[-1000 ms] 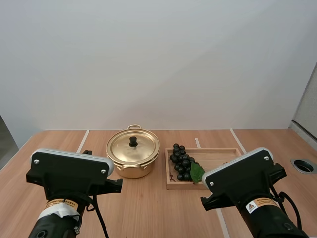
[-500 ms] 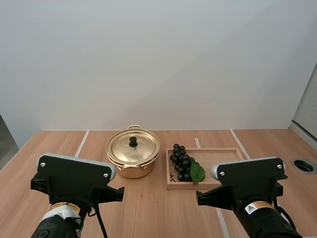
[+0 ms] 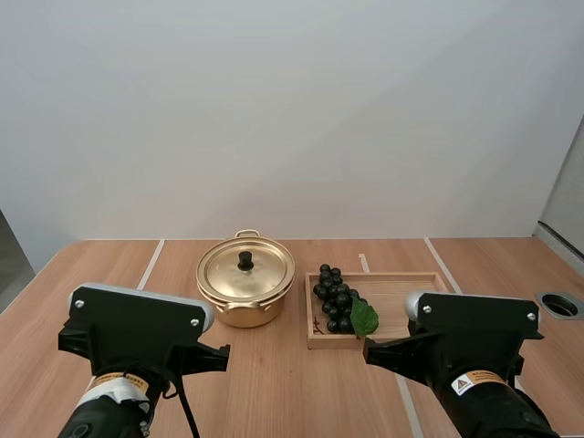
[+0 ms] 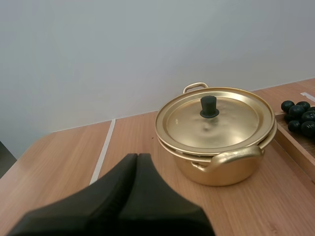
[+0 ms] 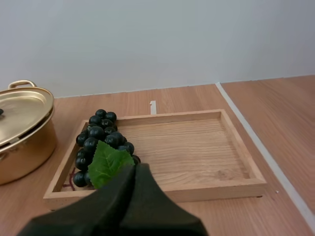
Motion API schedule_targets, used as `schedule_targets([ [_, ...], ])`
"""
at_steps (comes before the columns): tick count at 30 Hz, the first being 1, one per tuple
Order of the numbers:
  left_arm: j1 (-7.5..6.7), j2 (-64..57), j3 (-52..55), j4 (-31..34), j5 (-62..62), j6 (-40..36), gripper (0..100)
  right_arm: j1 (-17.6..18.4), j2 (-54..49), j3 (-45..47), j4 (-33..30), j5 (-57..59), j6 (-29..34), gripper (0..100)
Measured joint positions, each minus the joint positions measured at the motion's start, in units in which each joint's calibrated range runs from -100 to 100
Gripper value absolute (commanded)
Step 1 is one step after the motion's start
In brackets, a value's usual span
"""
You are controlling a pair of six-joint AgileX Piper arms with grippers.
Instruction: Open the pot, put the pineapple inside, and close it
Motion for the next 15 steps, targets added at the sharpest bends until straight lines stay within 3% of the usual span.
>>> schedule_targets([
  [1, 0.00, 0.0, 0.0, 0.0, 0.0, 0.0, 0, -0.2, 0.0, 0.0, -2.8, 0.0, 0.0, 1],
  [3, 0.00, 0.0, 0.0, 0.0, 0.0, 0.0, 0, -0.3, 0.0, 0.0, -8.0, 0.0, 0.0, 13],
  [6, 0.00, 0.0, 0.0, 0.0, 0.0, 0.0, 0, -0.3, 0.0, 0.0, -10.9, 0.0, 0.3, 25],
  [15, 0.00, 0.0, 0.0, 0.0, 3.8, 0.0, 0, -0.3, 0.0, 0.0, -10.8, 0.0, 8.3, 24],
])
